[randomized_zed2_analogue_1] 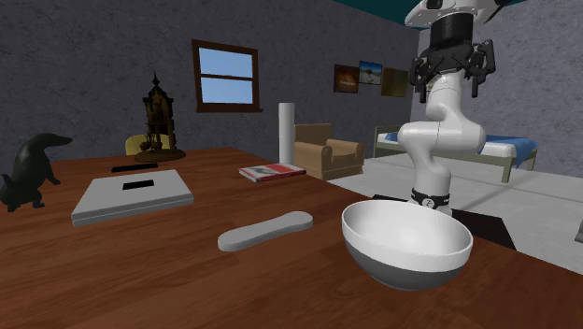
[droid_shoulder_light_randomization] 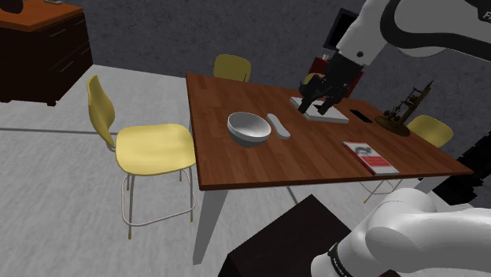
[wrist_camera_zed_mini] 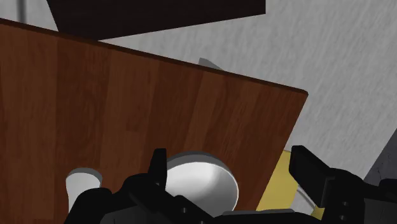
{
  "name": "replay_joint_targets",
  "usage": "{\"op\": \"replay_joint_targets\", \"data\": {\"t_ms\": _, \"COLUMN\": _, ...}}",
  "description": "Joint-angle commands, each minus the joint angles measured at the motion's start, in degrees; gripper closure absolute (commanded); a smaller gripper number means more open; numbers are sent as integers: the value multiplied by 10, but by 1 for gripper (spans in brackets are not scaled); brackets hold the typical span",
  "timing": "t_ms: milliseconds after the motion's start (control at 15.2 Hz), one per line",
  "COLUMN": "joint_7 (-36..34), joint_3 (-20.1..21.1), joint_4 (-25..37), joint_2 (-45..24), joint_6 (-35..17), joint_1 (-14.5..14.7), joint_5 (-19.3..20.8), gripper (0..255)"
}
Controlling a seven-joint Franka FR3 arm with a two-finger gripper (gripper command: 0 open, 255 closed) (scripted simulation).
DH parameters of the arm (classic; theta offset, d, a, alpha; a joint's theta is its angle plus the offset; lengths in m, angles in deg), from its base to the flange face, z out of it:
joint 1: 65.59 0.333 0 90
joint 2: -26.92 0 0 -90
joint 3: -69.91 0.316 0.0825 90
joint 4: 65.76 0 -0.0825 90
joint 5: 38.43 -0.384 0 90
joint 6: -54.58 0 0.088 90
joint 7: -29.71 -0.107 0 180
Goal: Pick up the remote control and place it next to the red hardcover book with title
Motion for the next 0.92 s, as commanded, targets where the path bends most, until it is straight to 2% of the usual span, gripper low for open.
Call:
{"op": "replay_joint_targets", "data": {"t_ms": 0, "joint_7": 0, "joint_3": 0, "joint_4": 0, "joint_2": 0, "joint_6": 0, "joint_1": 0, "joint_5": 0, "gripper": 0}}
{"op": "replay_joint_targets", "data": {"t_ms": 396, "joint_7": 36, "joint_3": -38, "joint_4": 10, "joint_2": -99, "joint_6": -75, "joint_1": -18, "joint_5": 24, "gripper": 0}}
{"op": "replay_joint_targets", "data": {"t_ms": 858, "joint_7": 77, "joint_3": -81, "joint_4": 51, "joint_2": -231, "joint_6": -149, "joint_1": -35, "joint_5": 37, "gripper": 0}}
